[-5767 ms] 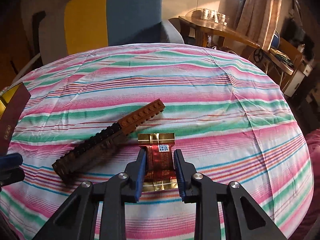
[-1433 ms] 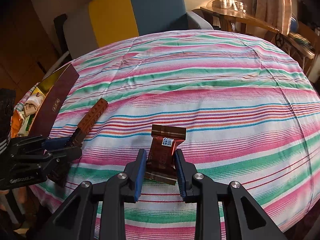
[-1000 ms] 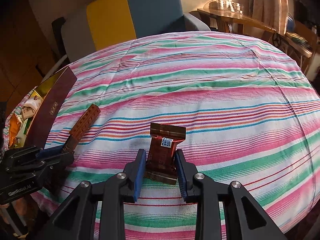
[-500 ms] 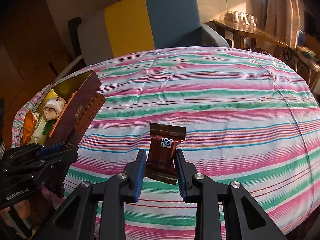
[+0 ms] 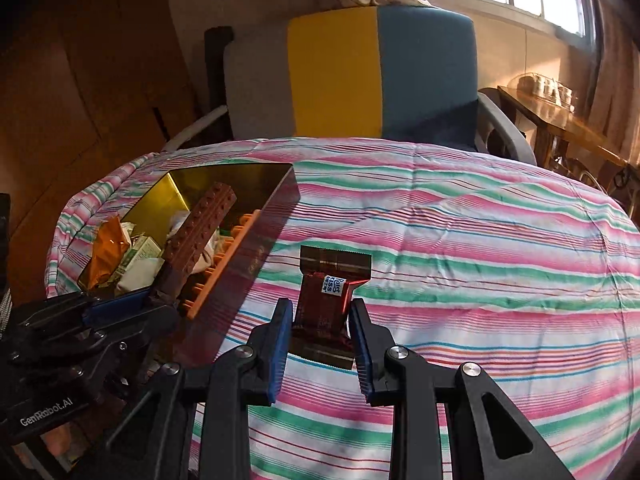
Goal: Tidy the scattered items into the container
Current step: 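Carry the rifle and candy over the gold tray and release both inside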
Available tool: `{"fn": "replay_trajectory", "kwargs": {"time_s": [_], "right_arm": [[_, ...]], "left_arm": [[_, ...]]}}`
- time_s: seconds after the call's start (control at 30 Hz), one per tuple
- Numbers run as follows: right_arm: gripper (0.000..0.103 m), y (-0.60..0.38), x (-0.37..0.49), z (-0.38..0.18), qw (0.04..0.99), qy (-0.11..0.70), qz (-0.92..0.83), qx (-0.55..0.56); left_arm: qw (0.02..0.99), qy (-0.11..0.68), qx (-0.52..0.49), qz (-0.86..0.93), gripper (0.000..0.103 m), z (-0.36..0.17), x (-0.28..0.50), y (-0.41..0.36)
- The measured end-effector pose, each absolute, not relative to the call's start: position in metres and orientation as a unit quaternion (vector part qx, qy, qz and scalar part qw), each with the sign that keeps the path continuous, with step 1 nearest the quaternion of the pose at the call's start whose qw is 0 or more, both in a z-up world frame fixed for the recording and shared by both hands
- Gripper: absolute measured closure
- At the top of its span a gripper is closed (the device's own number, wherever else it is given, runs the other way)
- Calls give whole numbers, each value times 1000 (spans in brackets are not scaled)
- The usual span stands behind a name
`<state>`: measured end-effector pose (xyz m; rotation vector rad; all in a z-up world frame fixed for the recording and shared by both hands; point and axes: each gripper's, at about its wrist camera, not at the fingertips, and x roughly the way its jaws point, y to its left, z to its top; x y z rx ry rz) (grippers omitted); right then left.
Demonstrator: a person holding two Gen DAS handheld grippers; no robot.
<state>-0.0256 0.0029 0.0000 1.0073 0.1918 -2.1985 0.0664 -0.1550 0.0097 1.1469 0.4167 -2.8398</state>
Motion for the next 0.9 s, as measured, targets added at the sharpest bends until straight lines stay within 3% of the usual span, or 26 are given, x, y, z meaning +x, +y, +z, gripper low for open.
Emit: {"fn": "replay_trajectory", "kwargs": {"time_s": [0.4,0.9], "right_arm": [[74,-107,-12,12,440,95,-811,375],[73,-183,-19,-20,468,130,-772,411]], "left_arm": [[134,162,363,-908,79,4,83,-258],[162,176,392,-888,78,-31,67,-293]]}}
